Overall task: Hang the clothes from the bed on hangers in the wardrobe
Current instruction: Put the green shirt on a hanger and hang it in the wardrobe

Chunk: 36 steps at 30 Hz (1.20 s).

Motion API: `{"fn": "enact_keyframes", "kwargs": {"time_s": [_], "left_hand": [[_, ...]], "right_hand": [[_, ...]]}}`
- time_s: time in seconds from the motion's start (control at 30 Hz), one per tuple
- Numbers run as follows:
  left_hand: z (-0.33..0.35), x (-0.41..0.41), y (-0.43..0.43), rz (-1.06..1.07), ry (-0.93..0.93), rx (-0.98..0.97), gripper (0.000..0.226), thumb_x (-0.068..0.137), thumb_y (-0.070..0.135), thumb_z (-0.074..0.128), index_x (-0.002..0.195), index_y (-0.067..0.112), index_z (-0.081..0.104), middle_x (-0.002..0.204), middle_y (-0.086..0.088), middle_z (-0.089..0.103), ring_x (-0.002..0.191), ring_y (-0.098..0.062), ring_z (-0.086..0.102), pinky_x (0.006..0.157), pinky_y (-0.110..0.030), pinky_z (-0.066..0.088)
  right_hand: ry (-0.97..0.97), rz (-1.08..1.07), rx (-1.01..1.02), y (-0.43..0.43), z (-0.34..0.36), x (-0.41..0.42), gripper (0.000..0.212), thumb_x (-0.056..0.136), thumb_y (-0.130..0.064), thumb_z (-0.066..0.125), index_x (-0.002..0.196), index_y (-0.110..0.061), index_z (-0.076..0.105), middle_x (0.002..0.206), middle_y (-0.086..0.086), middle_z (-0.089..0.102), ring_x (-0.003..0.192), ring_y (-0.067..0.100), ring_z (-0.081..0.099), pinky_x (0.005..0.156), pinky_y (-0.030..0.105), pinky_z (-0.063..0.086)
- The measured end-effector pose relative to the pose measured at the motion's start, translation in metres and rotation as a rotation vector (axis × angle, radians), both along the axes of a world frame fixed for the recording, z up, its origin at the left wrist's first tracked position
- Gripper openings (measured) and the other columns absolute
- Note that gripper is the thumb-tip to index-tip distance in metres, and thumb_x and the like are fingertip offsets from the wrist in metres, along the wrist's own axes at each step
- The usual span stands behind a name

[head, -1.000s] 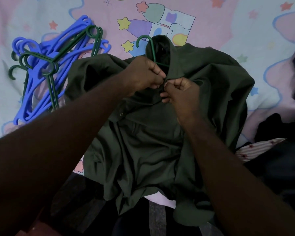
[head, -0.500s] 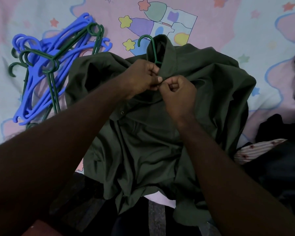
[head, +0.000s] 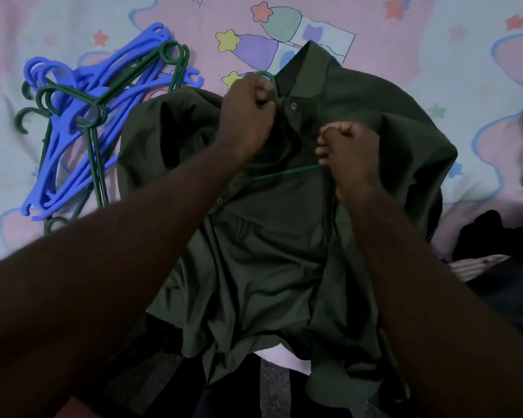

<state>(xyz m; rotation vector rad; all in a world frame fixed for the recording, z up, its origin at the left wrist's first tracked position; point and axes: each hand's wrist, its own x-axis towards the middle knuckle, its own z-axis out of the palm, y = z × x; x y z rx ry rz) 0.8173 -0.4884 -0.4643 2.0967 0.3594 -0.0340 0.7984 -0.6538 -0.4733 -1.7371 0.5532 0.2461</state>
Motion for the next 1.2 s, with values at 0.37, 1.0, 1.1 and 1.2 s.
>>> {"fn": "enact_keyframes", "kwargs": {"time_s": [0.37,1.0,1.1,1.2], "left_hand": [[-0.045,-0.078,0.003,-0.441,0.146,0.858,0.028,0.092,0.029,0.057,0.116,0.015,0.062,0.117,-0.011,0.057,0.112,-0.032,0.049,0.092,-0.043,0.035],[-0.036,-0.076,-0.016,-0.408,-0.009,0.537,0.032,0.086,0.031,0.064,0.109,0.009,0.062,0.106,-0.014,0.059,0.1,-0.034,0.056,0.085,-0.045,0.047],[-0.05,-0.072,-0.015,-0.437,0.252,0.733,0.039,0.09,0.033,0.061,0.122,0.01,0.056,0.121,-0.014,0.053,0.114,-0.034,0.05,0.091,-0.044,0.041],[-0.058,-0.07,-0.006,-0.38,0.202,0.571,0.023,0.094,0.02,0.056,0.111,0.008,0.066,0.111,-0.015,0.063,0.104,-0.033,0.058,0.086,-0.039,0.044]], "right_hand": [[-0.074,0.666,-0.923,-0.042,-0.042,-0.041,0.052,0.086,-0.034,0.068,0.131,-0.012,0.051,0.129,0.015,0.048,0.119,0.034,0.046,0.096,0.047,0.044],[-0.487,0.764,-0.771,-0.026,-0.037,-0.051,0.017,0.083,-0.012,0.066,0.097,-0.002,0.067,0.093,0.019,0.062,0.091,0.036,0.057,0.082,0.036,0.04],[-0.158,0.849,-0.925,-0.023,-0.051,-0.046,0.036,0.089,-0.028,0.064,0.119,-0.008,0.06,0.118,0.017,0.057,0.113,0.036,0.05,0.093,0.042,0.039],[-0.108,0.801,-0.944,-0.029,-0.059,-0.039,0.031,0.094,-0.023,0.056,0.123,-0.013,0.058,0.125,0.013,0.057,0.118,0.034,0.048,0.096,0.043,0.037]]}}
